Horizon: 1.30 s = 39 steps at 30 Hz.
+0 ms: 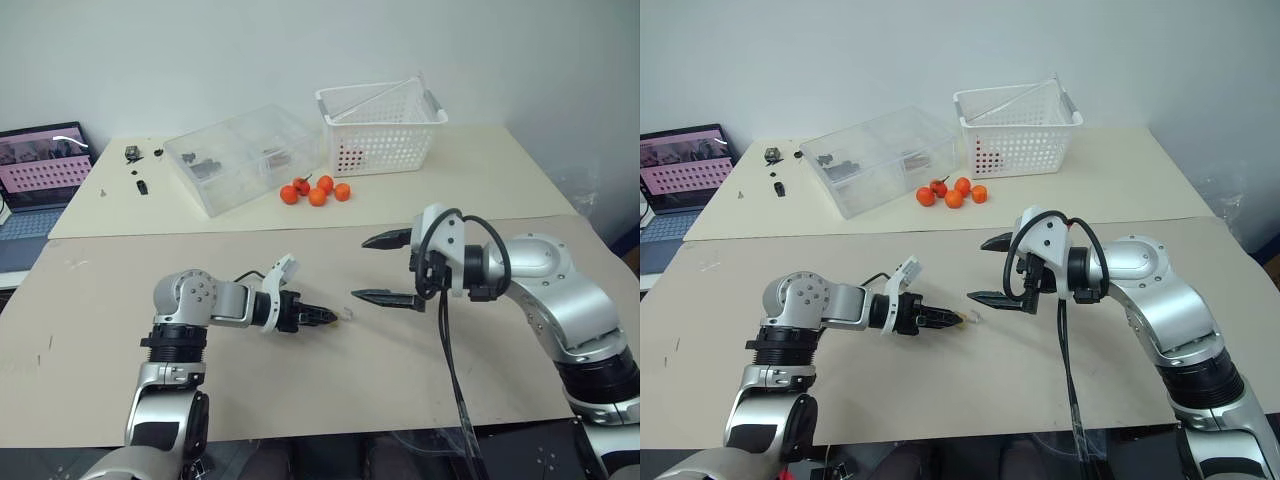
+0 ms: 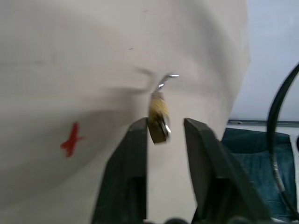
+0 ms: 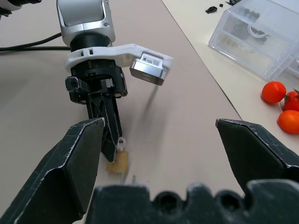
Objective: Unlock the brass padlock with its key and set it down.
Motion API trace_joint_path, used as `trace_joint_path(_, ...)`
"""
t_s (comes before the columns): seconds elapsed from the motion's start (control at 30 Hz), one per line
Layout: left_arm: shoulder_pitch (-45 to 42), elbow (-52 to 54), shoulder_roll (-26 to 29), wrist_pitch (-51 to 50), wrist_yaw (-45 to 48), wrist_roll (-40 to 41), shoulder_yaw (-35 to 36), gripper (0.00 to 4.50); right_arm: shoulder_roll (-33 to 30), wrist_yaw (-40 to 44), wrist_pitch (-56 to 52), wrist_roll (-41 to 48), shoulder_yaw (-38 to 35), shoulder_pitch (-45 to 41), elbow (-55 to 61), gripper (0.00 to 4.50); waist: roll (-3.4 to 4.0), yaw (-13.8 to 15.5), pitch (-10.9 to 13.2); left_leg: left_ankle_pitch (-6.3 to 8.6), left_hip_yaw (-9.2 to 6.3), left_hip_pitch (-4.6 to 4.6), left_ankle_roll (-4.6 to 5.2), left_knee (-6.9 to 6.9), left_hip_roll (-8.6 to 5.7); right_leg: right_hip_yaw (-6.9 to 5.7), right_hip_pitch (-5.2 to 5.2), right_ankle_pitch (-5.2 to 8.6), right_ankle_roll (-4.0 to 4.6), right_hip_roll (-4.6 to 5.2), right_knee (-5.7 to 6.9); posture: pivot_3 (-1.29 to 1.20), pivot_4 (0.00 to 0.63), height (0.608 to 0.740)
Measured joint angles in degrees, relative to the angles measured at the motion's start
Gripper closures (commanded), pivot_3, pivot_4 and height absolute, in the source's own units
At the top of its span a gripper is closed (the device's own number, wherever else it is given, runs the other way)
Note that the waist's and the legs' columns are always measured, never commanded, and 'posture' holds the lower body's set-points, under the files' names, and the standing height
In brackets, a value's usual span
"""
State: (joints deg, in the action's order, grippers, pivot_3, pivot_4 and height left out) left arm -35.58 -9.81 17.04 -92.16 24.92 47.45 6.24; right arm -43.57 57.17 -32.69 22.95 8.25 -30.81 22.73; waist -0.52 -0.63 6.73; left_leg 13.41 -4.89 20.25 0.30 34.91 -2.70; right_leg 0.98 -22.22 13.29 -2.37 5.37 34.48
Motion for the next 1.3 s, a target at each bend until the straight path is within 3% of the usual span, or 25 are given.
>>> trace_joint_path(0.17,-0.4,0.1,2.8,0.6,3.8,0.2,-0.8,0.02,0.0,0.0,0.0,-0.2,0.0,0.0,0.1,0.00,-0.02,-0.2,-0.1,0.00,0.00,-0.07,0.00,0.01,0.05,0.00,0.05,0.00,0.01,-0.06,0.02,0.00,0.150,0.740)
trace_joint_path(0.43,0.2,1.0,15.8,4.9,8.6,-2.5,-1.7,0.02,0.1,0.2,0.0,-0.3,0.0,0.0,0.0,0.00,-0.02,-0.7,-0.1,0.02,0.04,-0.15,0.03,-0.08,0.41,0.00,-0.01,0.00,0.07,-0.35,0.14,0.00,0.150,0.740)
trace_joint_path(0.5,2.6,6.7,21.4,12.4,15.2,-3.9,-5.4,0.02,0.0,0.7,0.0,-0.1,0.0,0.0,-0.1,0.00,-0.06,-0.6,0.0,0.00,0.07,-0.01,-0.06,-0.11,0.45,0.00,-0.13,0.00,0.12,-0.29,0.07,0.00,0.150,0.740)
trace_joint_path(0.7,6.5,19.4,30.4,38.6,32.2,-11.8,-11.1,0.02,-1.6,4.6,-3.3,4.9,-1.1,0.4,-0.7,0.00,-0.02,0.5,0.0,0.10,0.18,0.08,-0.18,-0.13,0.39,0.04,-0.01,-0.08,0.27,-0.06,-0.45,0.00,0.150,0.740)
trace_joint_path(0.8,7.3,21.5,30.9,49.4,35.3,-16.4,-12.0,0.02,-3.4,6.9,-6.8,9.5,-4.0,0.7,-0.9,0.00,-0.03,1.0,0.0,0.18,0.19,0.14,-0.06,-0.06,0.42,0.03,-0.02,-0.08,0.27,-0.09,-0.47,0.00,0.150,0.740)
trace_joint_path(0.93,10.2,24.8,31.7,56.4,38.3,-17.9,-11.5,0.02,-5.1,8.4,-9.1,12.6,-7.2,0.7,-2.8,0.00,-0.02,1.1,0.0,0.27,0.27,0.08,0.13,-0.05,0.51,0.04,-0.01,-0.05,0.30,-0.19,-0.44,0.00,0.150,0.740)
trace_joint_path(1.3,11.1,25.3,27.2,57.0,32.3,-17.8,-7.0,0.02,-6.1,7.2,-9.2,13.1,-9.4,0.7,-6.1,0.00,-0.02,0.7,0.0,0.42,0.39,0.03,0.39,0.11,0.61,-0.02,0.04,-0.06,0.27,-0.40,-0.31,0.00,0.150,0.740)
